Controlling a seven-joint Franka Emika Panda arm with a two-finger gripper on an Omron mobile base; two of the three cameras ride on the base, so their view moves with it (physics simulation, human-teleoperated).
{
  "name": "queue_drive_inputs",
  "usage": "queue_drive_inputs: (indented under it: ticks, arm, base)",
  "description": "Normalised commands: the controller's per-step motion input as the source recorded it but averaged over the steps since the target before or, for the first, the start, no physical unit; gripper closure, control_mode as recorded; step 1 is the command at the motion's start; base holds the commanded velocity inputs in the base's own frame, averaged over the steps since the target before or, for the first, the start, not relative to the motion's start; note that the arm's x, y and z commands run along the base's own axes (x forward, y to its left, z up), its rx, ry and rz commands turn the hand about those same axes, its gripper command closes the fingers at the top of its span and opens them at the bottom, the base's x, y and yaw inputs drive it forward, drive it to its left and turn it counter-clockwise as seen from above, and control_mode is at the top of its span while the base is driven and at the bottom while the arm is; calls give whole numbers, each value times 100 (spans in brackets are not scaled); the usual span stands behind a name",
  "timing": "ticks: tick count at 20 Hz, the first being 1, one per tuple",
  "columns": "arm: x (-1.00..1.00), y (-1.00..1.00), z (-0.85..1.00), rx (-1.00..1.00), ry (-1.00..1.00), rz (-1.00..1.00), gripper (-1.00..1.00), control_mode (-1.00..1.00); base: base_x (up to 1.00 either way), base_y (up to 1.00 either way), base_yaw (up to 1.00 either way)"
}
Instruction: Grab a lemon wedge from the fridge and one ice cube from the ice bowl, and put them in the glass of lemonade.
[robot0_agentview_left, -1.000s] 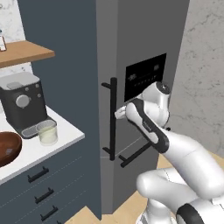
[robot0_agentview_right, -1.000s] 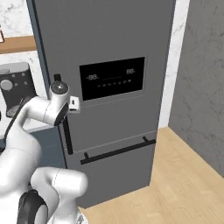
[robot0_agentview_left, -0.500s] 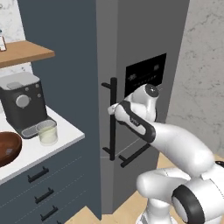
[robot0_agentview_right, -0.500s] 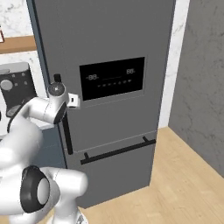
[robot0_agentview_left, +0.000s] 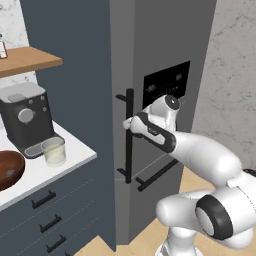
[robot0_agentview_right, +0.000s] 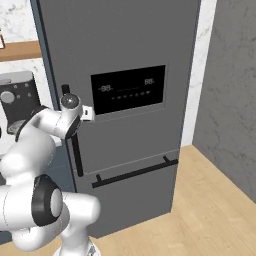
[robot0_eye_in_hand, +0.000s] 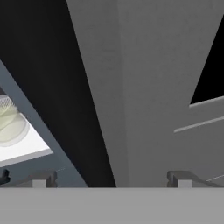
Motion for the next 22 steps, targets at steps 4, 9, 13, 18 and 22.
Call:
queue_drive_inputs:
  ticks: [4, 9, 13, 18, 22]
  arm:
    - [20, 25, -18, 0, -1, 0, -100, -100]
    - [49, 6, -24, 0, 0, 0, -100, -100]
    - [36, 0, -17, 0, 0, 0, -100, -100]
    - [26, 6, -20, 0, 0, 0, -100, -100]
    - [33, 3, 1, 0, 6, 0, 100, -100]
  base:
    - [0, 0, 0]
    - [0, 0, 0]
    - [0, 0, 0]
    - [0, 0, 0]
    - [0, 0, 0]
